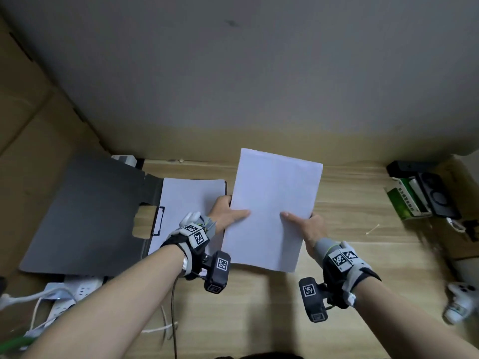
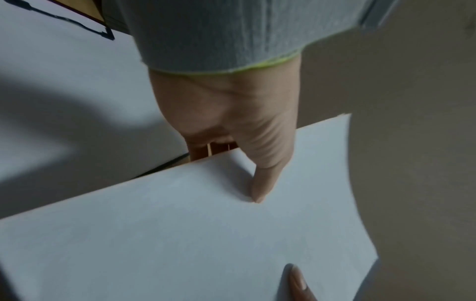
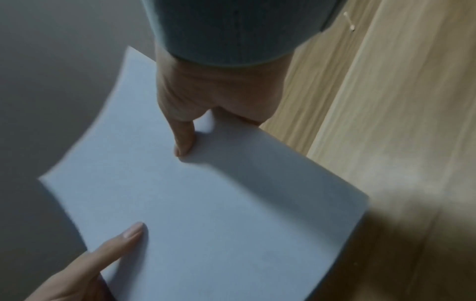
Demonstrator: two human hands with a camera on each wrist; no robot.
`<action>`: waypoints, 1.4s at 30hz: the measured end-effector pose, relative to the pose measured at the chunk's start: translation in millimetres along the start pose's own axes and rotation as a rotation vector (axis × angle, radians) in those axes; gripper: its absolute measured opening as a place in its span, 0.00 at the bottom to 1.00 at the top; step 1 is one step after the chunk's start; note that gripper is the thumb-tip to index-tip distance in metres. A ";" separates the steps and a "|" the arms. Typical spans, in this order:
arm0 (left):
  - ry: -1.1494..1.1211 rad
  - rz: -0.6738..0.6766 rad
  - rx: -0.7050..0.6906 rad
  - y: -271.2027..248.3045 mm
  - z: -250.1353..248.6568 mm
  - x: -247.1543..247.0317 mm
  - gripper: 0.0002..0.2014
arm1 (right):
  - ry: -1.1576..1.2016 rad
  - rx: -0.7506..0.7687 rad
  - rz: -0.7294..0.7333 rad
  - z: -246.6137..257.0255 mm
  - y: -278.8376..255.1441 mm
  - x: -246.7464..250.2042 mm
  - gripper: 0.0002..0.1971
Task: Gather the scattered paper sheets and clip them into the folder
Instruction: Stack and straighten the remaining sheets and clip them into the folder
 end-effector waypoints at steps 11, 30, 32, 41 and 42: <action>0.104 -0.174 0.203 -5.0 90.0 118.1 0.11 | -0.196 -0.149 0.175 -40.0 15.0 -122.8 0.13; 1.632 0.002 0.262 15.8 126.1 177.0 0.17 | -0.546 -0.187 0.200 -89.6 35.9 -177.4 0.05; 1.735 0.104 0.231 14.9 130.2 176.9 0.18 | -0.578 -0.186 0.203 -88.2 37.2 -179.2 0.08; 1.760 0.091 0.194 13.1 125.0 171.6 0.16 | -0.672 -0.285 0.167 -83.3 41.2 -189.4 0.11; 1.756 0.091 0.197 12.4 124.9 170.3 0.17 | -0.675 -0.283 0.155 -82.5 41.0 -187.5 0.12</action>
Point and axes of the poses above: each hand's wrist, its own y-axis towards the middle knuckle, its own x-axis out of the back of the hand, z = x × y, the point moved 5 cm from there along y, towards the middle knuckle, and after that the axes turned 3 degrees about x, right-handed, at the moved point
